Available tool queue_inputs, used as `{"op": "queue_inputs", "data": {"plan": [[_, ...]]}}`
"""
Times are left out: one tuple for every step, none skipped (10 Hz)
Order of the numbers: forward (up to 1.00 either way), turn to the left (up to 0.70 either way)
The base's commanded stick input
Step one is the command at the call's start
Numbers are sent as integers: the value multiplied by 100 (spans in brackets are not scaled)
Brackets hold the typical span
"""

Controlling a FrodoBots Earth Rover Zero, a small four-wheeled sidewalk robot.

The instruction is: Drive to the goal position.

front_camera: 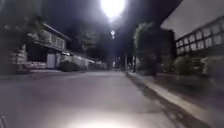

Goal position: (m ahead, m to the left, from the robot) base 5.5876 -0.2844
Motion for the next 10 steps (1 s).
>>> {"op": "queue_inputs", "data": {"plan": [[70, 0], [70, 0], [70, -2], [70, -14], [70, -33], [70, -12], [70, -10], [70, -30], [70, -29], [70, -14]]}}
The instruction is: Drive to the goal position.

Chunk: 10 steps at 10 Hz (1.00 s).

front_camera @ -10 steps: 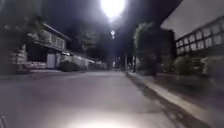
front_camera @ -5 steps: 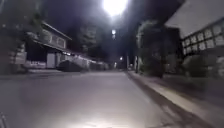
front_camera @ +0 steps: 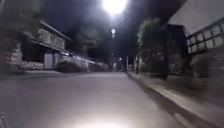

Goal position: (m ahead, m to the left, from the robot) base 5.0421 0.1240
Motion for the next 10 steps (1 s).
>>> {"op": "queue_inputs", "data": {"plan": [[70, -2], [70, -34], [70, -16], [70, 0], [70, -11], [70, -23], [70, -35], [70, -7], [70, -35], [70, -35]]}}
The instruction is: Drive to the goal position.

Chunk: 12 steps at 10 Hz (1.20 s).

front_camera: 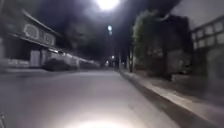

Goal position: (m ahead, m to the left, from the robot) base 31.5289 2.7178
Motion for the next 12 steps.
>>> {"op": "queue_inputs", "data": {"plan": [[70, 0], [70, 0], [70, 0], [70, 0], [70, 0], [70, -1], [70, -14], [70, -28], [70, -35], [70, -21], [70, -2], [70, 0]]}}
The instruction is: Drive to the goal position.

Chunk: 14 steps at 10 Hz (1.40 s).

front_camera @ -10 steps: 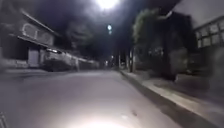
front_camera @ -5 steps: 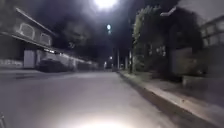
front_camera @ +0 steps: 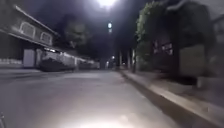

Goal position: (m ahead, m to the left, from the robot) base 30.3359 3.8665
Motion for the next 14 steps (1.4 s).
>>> {"op": "queue_inputs", "data": {"plan": [[70, 0], [70, 0], [70, -14], [70, -33], [70, -35], [70, -20], [70, 0], [70, 0], [70, 0], [70, 0], [70, 0], [70, 0], [70, 0], [70, 0]]}}
